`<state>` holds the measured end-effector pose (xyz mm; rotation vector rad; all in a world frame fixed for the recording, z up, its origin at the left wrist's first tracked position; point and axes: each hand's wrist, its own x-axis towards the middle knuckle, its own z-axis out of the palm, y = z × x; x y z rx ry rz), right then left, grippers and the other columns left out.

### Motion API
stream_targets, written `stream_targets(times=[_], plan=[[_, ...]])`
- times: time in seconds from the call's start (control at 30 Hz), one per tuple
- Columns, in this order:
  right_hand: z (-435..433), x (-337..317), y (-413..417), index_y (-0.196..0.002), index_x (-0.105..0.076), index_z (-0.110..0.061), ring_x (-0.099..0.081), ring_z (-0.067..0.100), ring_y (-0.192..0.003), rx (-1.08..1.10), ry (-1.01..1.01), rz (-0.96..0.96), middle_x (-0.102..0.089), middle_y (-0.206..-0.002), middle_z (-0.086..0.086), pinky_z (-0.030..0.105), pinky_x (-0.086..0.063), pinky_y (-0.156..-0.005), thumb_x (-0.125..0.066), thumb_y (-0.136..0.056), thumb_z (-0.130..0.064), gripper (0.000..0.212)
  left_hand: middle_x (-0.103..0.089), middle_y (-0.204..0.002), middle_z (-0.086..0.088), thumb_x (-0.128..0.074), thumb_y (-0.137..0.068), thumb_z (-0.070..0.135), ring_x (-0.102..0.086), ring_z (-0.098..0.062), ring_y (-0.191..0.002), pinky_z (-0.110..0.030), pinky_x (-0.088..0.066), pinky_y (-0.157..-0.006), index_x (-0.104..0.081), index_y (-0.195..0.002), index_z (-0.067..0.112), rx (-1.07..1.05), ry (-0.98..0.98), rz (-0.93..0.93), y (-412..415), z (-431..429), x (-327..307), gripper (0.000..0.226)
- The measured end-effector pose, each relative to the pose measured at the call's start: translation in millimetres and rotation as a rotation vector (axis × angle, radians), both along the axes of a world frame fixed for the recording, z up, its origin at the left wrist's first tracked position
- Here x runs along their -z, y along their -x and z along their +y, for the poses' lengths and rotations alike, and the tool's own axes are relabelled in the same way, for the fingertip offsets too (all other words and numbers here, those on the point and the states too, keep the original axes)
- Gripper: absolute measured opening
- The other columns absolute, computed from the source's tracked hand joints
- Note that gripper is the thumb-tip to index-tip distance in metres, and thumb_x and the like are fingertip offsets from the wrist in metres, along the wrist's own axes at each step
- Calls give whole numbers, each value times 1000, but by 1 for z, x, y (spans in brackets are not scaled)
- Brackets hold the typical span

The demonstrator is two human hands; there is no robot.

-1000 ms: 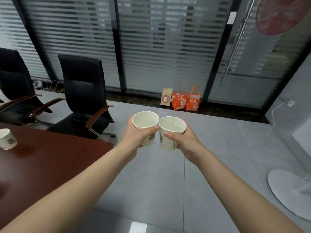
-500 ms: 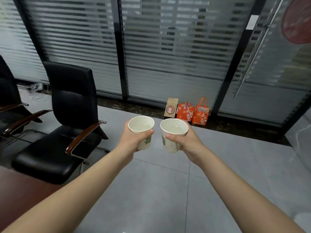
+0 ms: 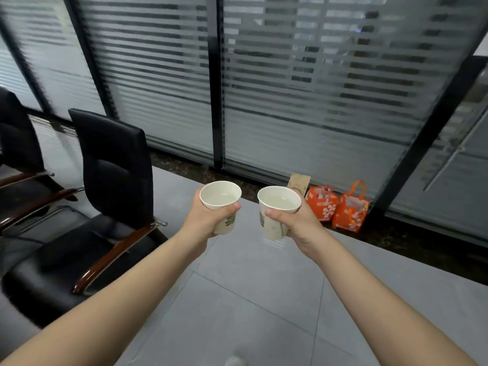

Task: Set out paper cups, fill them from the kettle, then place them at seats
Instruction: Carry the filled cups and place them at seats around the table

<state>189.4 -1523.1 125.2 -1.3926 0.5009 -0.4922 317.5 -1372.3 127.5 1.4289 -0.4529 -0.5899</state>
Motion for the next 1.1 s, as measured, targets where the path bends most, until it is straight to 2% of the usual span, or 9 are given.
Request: stream_targets(times=[0.2, 0.27, 0.37, 0.57, 0.7, 0.83, 0.93, 1.0, 1.1], plan=[[-87, 5, -106, -110, -58, -24, -65, 6, -91, -50, 18, -9, -70, -94, -13, 31, -52, -78, -78, -57, -18, 56, -62, -110, 1, -84, -45, 43, -61, -14, -98, -31, -53, -57, -50, -124, 22, -51, 17, 10, -107, -74, 10, 88], [-114, 2, -142, -105, -58, -26, -65, 3, -87, -80, 19, -11, -71, -90, -15, 30, -52, -78, -77, -58, -16, 52, -63, -107, 1, -84, -48, 39, -61, -13, -95, -31, -53, -58, -51, -123, 22, -73, 18, 0, -142, -98, 9, 84], [-155, -5, -201, -106, -58, -25, -65, 5, -88, -117, 20, -12, -70, -93, -12, 27, -53, -77, -77, -58, -16, 53, -63, -105, 2, -81, -54, 30, -60, -12, -95, -33, -53, -64, -51, -121, 23, -127, 23, 7, -197, -133, 4, 74], [-217, -11, -307, -106, -58, -26, -65, 8, -87, -172, -1, -38, -69, -92, -10, 30, -53, -73, -77, -57, -17, 53, -62, -114, 0, -83, -44, 43, -61, -14, -97, -28, -50, -56, -47, -125, 24, -199, 31, -8, -289, -181, -9, 91], [-255, -7, -378, -105, -57, -27, -65, 7, -84, -231, -19, -46, -68, -92, -10, 30, -54, -70, -77, -55, -18, 55, -63, -106, 4, -79, -55, 32, -60, -10, -91, -23, -49, -50, -50, -119, 25, -257, 48, -5, -342, -211, -10, 71], [-298, 6, -461, -106, -57, -23, -65, 9, -87, -326, 3, -52, -69, -93, -8, 31, -54, -79, -84, -47, -23, 64, -63, -100, 6, -78, -55, 32, -60, -11, -88, -29, -50, -58, -52, -114, 28, -366, 52, 17, -404, -246, 1, 65], [-328, 15, -527, -118, -55, -16, -64, 11, -94, -423, 14, -38, -68, -101, -3, 32, -52, -83, -85, -44, -31, 81, -63, -102, 6, -81, -49, 38, -60, -12, -88, -29, -47, -59, -50, -115, 29, -485, 49, 29, -451, -272, 12, 73], [-348, 18, -577, -114, -55, -18, -64, 10, -92, -486, 26, -34, -68, -99, -5, 29, -51, -81, -86, -47, -25, 74, -62, -100, 5, -81, -45, 41, -59, -11, -83, -27, -45, -57, -51, -108, 33, -589, 60, 32, -485, -291, 16, 70], [-370, 15, -650, -103, -58, -24, -64, 5, -87, -574, 39, -50, -69, -92, -10, 29, -52, -79, -80, -55, -16, 53, -60, -84, 9, -75, -54, 29, -57, -10, -74, -26, -44, -56, -52, -93, 33, -710, 77, 10, -536, -319, 17, 46]])
